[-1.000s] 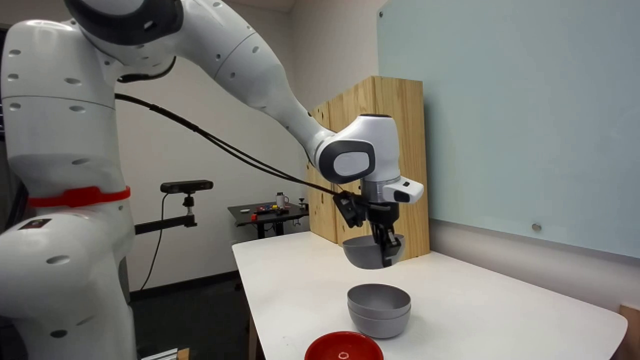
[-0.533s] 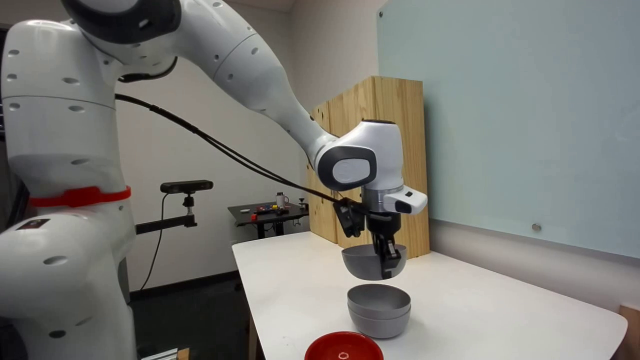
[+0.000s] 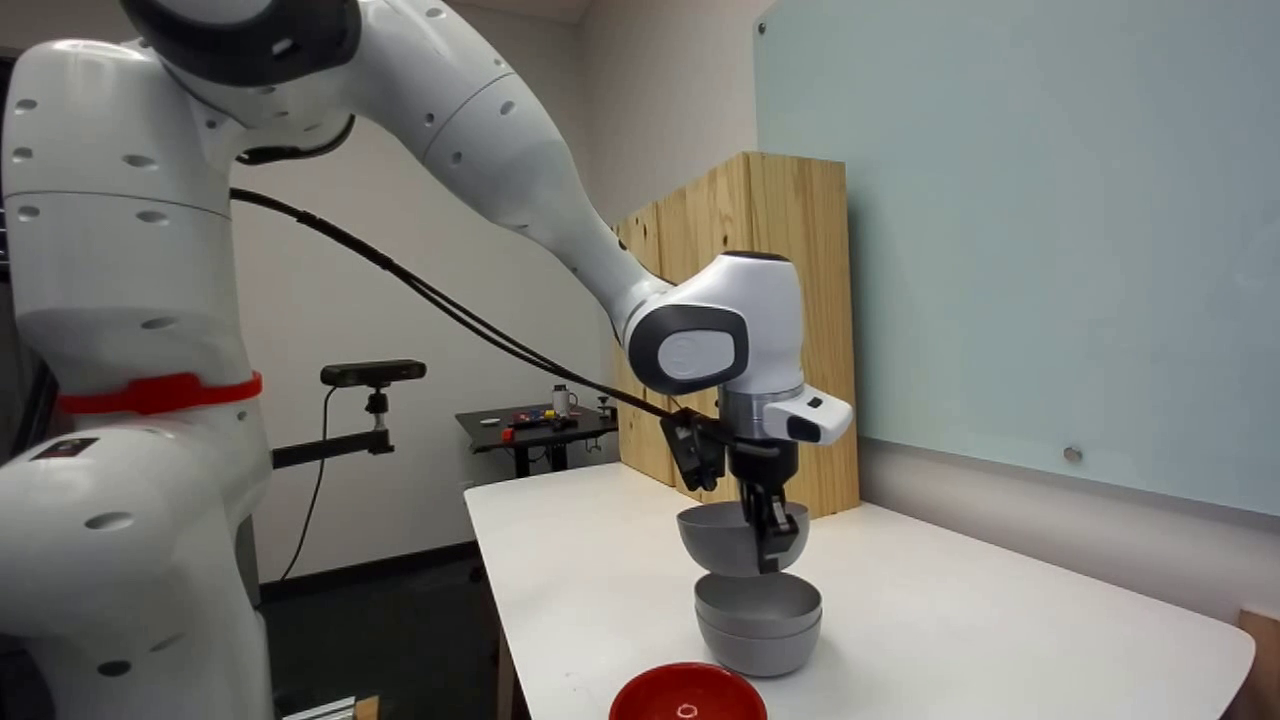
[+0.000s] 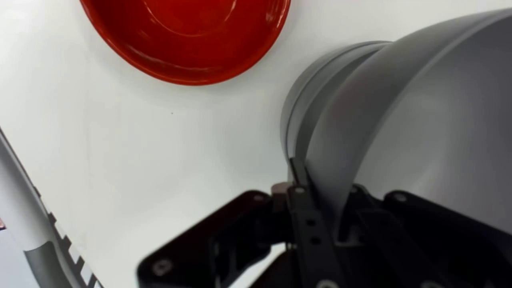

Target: Pick up the grey bowl on the left and place it on the stacked grey bowls.

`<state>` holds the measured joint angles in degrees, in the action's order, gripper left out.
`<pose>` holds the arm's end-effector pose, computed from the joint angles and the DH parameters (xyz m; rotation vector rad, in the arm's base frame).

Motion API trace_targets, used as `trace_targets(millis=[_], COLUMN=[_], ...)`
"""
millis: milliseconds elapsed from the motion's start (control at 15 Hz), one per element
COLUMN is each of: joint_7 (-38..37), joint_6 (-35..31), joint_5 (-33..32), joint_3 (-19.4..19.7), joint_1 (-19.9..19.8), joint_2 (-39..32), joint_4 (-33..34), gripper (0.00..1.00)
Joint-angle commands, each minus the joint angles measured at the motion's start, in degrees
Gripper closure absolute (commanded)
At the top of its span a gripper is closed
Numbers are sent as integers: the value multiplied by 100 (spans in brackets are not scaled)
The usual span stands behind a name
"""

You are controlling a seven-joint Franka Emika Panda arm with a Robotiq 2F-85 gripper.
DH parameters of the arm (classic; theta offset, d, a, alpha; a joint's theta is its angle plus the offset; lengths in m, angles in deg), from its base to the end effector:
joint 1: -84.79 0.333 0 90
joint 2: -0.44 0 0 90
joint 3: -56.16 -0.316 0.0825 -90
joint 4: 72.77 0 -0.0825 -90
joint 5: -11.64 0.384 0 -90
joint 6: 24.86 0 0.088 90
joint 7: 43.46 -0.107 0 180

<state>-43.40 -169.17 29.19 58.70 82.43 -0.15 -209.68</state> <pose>0.5037 -0.0459 0.3247 -2.9103 0.4746 -0.1864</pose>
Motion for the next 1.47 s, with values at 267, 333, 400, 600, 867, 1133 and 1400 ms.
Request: trace_targets(millis=[267, 333, 400, 600, 867, 1133, 1400], joint_7=[770, 837, 874, 943, 974, 977, 928], joint_6=[-406, -427, -427, -477, -515, -504, -536], joint_5=[391, 411, 435, 476, 482, 469, 377], joint_3=[-52, -60, -66, -100, -129, -150, -163], joint_1=[16, 16, 14, 17, -5, -47, -76], joint_2=[-89, -115, -150, -286, -487, -690, -921], joint_4=[-337, -313, -274, -151, 41, 235, 442], gripper=[97, 97, 97, 97, 97, 97, 97])
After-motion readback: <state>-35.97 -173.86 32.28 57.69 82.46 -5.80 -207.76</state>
